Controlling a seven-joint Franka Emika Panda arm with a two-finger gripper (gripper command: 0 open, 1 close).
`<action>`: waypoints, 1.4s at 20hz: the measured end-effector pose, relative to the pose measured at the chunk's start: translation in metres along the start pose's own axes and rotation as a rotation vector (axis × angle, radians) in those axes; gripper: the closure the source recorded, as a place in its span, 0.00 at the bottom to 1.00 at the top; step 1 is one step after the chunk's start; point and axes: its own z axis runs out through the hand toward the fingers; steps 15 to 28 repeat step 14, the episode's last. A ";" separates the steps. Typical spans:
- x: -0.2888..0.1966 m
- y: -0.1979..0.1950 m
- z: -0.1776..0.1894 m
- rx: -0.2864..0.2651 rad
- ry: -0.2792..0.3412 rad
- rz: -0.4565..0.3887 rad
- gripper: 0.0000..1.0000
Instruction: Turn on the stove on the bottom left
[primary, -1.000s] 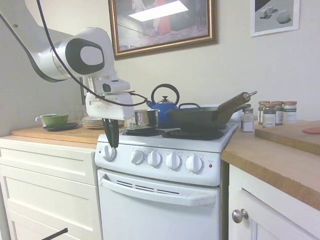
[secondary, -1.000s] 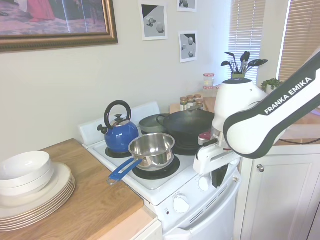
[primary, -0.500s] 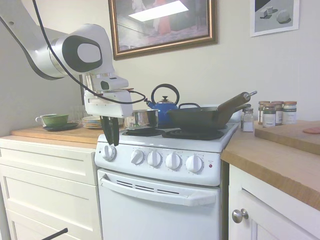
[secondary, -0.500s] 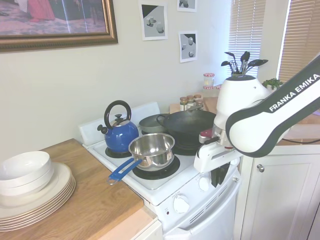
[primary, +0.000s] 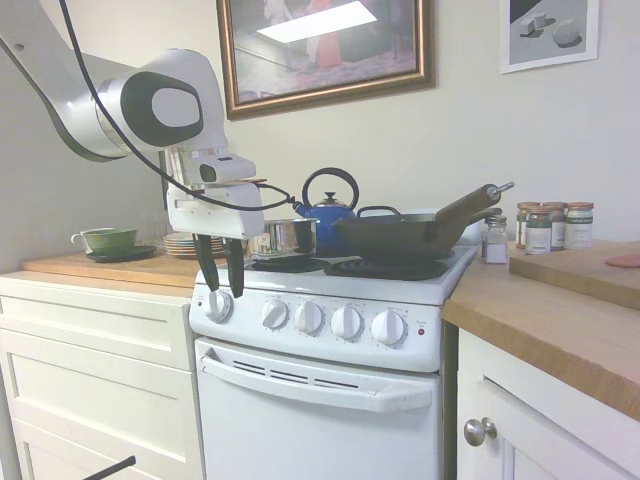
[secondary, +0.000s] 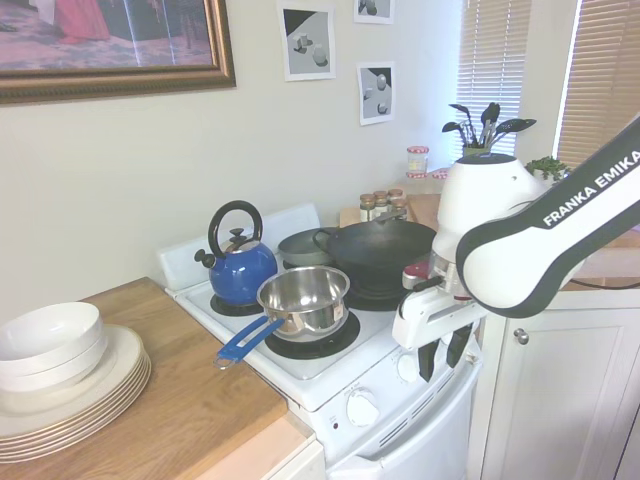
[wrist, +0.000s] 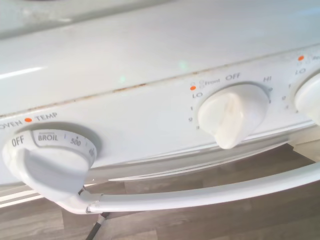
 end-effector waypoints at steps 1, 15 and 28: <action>0.000 0.000 0.000 0.001 0.001 0.000 0.00; 0.000 0.000 -0.004 0.008 0.004 -0.002 0.00; 0.000 0.000 -0.004 0.008 0.004 -0.002 0.00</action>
